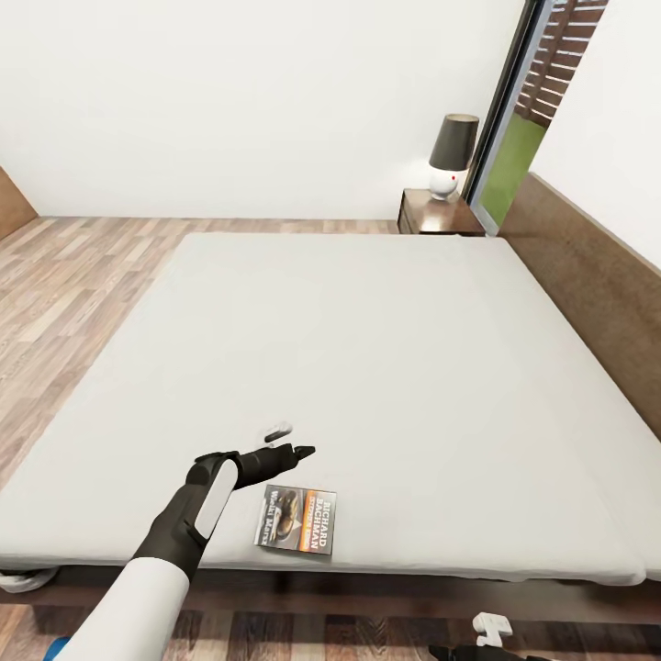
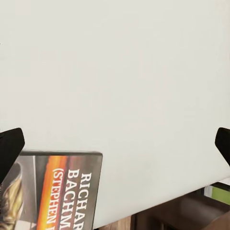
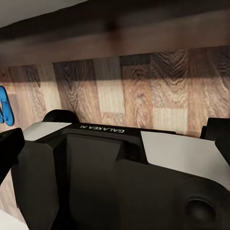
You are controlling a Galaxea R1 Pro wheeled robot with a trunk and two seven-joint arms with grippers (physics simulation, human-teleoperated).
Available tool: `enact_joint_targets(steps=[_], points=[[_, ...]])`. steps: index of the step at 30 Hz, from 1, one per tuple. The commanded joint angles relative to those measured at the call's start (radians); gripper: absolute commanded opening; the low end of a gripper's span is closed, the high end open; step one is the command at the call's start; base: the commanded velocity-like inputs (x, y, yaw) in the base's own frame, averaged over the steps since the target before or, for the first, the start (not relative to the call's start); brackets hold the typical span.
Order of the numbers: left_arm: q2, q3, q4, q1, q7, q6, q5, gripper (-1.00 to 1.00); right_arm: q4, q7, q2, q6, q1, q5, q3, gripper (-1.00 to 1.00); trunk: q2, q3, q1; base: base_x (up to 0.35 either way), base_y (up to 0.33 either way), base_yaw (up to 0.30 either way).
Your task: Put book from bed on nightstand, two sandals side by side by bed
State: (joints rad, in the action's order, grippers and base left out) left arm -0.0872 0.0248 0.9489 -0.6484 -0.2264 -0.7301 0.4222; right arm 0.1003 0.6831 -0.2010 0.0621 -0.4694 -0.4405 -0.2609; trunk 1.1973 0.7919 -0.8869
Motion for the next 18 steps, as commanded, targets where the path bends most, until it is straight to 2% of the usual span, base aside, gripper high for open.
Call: enact_joint_targets(steps=[1,18], points=[[0.0,-0.001,0.001,0.0,-0.002,-0.005,0.0,1.0,0.001,0.003,-0.001,0.007,0.0,-0.011,-0.006,1.0,0.008,0.004,-0.004,0.0,0.0,0.0],[-0.001,-0.001,0.001,0.0,-0.002,-0.005,0.0,1.0,0.001,0.001,0.0,0.007,0.0,-0.012,-0.006,1.0,0.127,0.057,-0.069,0.0,0.0,0.0]])
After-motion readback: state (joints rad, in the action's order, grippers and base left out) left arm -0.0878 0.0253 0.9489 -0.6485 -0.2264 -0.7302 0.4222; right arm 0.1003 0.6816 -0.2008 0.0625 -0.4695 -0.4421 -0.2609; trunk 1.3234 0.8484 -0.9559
